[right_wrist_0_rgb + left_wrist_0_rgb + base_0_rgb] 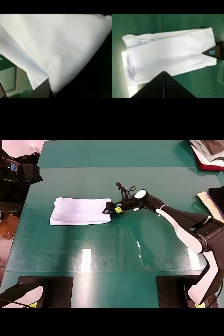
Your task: Fold the shirts.
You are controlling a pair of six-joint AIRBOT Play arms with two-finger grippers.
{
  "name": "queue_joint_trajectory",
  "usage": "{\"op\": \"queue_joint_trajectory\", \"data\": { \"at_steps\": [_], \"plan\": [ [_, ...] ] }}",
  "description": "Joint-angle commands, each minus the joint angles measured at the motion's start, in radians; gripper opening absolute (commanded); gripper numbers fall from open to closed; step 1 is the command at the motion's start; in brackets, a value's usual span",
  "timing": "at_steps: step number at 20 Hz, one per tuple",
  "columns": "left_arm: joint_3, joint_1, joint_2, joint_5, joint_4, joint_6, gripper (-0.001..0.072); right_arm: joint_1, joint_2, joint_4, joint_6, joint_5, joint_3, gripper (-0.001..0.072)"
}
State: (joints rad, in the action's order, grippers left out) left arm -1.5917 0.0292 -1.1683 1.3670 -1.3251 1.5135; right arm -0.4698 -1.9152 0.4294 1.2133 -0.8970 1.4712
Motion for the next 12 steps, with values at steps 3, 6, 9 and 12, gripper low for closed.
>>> {"op": "queue_joint_trajectory", "data": {
  "at_steps": [3, 6, 9, 12],
  "plan": [
    [-0.001, 0.000, 0.001, 0.013, -0.001, -0.004, 0.0025, 0.053, 0.064, 0.077, -0.044, -0.111, 0.109, 0.0020],
    [-0.001, 0.000, 0.001, 0.013, -0.001, -0.003, 0.0025, 0.194, 0.192, 0.200, 0.003, -0.215, 0.154, 0.0019],
    [-0.001, 0.000, 0.001, 0.013, 0.000, -0.003, 0.0025, 0.373, 0.297, 0.320, 0.029, -0.284, 0.212, 0.0019],
    [-0.001, 0.000, 0.001, 0.015, 0.002, -0.002, 0.0025, 0.568, 0.348, 0.395, 0.032, -0.307, 0.278, 0.0019]
  ]
}}
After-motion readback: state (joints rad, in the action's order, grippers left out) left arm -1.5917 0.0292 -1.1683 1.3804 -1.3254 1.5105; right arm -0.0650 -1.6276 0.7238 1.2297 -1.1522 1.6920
